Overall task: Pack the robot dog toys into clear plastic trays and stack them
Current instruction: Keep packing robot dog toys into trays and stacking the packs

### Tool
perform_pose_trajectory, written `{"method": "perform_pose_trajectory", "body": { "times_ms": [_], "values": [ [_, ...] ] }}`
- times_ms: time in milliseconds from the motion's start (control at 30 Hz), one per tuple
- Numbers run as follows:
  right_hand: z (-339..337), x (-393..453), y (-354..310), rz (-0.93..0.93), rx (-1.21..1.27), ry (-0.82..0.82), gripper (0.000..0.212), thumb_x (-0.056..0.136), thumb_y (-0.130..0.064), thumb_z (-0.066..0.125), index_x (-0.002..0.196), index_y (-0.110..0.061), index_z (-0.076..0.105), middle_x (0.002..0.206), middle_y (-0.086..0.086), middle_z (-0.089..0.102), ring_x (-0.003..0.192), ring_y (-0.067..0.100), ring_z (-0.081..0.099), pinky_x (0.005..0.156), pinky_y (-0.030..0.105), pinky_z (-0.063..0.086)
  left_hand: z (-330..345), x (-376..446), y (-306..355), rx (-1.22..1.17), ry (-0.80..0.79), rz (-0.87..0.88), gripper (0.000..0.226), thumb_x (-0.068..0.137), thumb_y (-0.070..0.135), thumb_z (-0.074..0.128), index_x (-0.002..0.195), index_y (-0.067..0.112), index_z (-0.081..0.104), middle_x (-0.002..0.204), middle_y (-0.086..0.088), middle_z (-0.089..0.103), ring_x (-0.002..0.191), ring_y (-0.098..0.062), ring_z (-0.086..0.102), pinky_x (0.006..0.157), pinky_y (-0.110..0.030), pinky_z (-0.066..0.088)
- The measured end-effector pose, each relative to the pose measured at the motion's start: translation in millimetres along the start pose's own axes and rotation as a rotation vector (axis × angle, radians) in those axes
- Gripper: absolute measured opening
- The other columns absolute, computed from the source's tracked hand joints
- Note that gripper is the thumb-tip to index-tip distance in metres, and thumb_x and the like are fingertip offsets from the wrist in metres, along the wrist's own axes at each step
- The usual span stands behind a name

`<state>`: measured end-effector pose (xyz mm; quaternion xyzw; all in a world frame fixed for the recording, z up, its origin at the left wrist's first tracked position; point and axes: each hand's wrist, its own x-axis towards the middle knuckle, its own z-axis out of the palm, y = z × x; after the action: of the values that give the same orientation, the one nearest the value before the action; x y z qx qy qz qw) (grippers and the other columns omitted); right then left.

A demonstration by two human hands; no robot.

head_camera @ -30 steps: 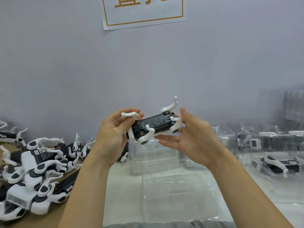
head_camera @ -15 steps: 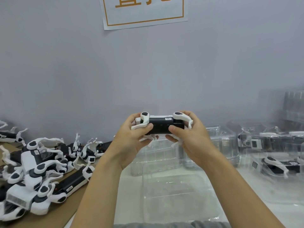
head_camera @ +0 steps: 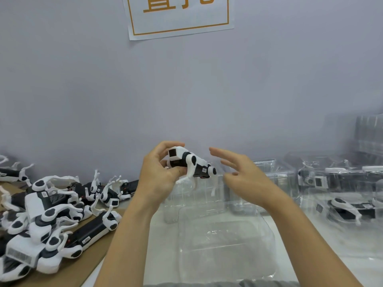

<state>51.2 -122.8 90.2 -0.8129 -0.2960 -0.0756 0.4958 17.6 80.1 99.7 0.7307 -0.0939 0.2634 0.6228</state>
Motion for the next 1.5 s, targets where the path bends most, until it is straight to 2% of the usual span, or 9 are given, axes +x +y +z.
{"method": "perform_pose_trajectory", "body": {
  "times_ms": [100,200,333,633,733,867,1000,1233,1500],
  "values": [
    [10,2,-8,-0.132,-0.039,0.007,0.059,0.089,-0.016,0.067,0.140,-0.039,0.050,0.132,-0.024,0.058,0.116,-0.011,0.053,0.089,0.004,0.041,9,-4,9,-0.003,-0.059,0.013,0.047,0.073,-0.010,0.080,0.101,0.028,0.071,0.097,0.000,0.073,0.085,-0.027,0.070,0.078,-0.047,0.060],
    [23,5,-10,-0.201,-0.014,0.107,0.047,0.087,-0.017,0.073,0.127,-0.037,0.058,0.105,-0.018,0.070,0.096,0.004,0.066,0.080,0.023,0.054,17,-7,20,-0.006,-0.108,0.027,0.049,0.065,-0.003,0.085,0.100,0.029,0.072,0.100,-0.002,0.071,0.091,-0.034,0.069,0.081,-0.055,0.059],
    [21,4,-10,-0.248,0.021,0.158,0.039,0.091,-0.005,0.061,0.121,-0.030,0.060,0.100,-0.010,0.072,0.093,0.014,0.068,0.080,0.041,0.056,18,-7,27,0.026,-0.181,0.053,0.040,0.067,0.017,0.080,0.102,0.034,0.071,0.100,0.002,0.070,0.089,-0.030,0.069,0.078,-0.041,0.061],
    [-6,1,3,-0.128,-0.006,0.080,0.034,0.086,-0.009,0.072,0.098,-0.039,0.064,0.081,-0.012,0.068,0.066,0.005,0.056,0.066,0.032,0.051,33,-9,9,0.166,-0.038,-0.018,0.013,0.101,0.028,0.055,0.101,0.028,0.068,0.100,0.012,0.071,0.100,-0.006,0.065,0.088,-0.022,0.051],
    [-12,-1,5,-0.055,-0.054,0.056,0.029,0.085,-0.013,0.072,0.092,-0.040,0.064,0.083,-0.005,0.069,0.066,0.013,0.058,0.064,0.033,0.052,24,-28,-14,0.361,-0.006,0.013,0.011,0.100,0.028,0.056,0.097,0.031,0.067,0.097,0.017,0.068,0.090,0.003,0.061,0.074,-0.010,0.044],
    [-18,-3,3,0.034,-0.131,-0.044,0.029,0.084,-0.018,0.072,0.086,-0.045,0.063,0.079,-0.006,0.070,0.067,0.017,0.063,0.056,0.024,0.052,15,-59,-50,0.425,-0.070,-0.080,0.013,0.099,0.024,0.058,0.104,0.034,0.064,0.107,0.019,0.064,0.101,0.003,0.057,0.081,-0.014,0.043],
    [-18,-2,-1,0.145,-0.323,-0.183,0.022,0.079,-0.028,0.078,0.090,-0.039,0.064,0.082,-0.012,0.070,0.068,0.011,0.068,0.061,0.028,0.057,17,-66,-69,0.293,-0.122,-0.325,0.031,0.096,0.005,0.055,0.114,0.030,0.058,0.119,0.014,0.057,0.114,-0.004,0.052,0.085,-0.019,0.040],
    [14,0,-6,0.135,-0.417,-0.313,0.045,0.080,-0.028,0.081,0.113,-0.048,0.059,0.103,-0.023,0.061,0.096,0.006,0.060,0.078,0.027,0.050,9,-58,-77,0.045,0.013,-0.511,0.031,0.091,-0.004,0.057,0.104,0.021,0.071,0.096,0.008,0.075,0.090,0.001,0.065,0.076,-0.021,0.044],
    [59,0,3,0.066,-0.463,-0.340,0.032,0.082,-0.022,0.071,0.107,-0.037,0.058,0.105,-0.014,0.063,0.097,0.017,0.060,0.086,0.043,0.053,-6,-53,-86,-0.094,0.211,-0.558,0.037,0.078,-0.010,0.053,0.099,0.008,0.077,0.101,-0.015,0.076,0.110,-0.039,0.065,0.106,-0.057,0.045]
  ]
}}
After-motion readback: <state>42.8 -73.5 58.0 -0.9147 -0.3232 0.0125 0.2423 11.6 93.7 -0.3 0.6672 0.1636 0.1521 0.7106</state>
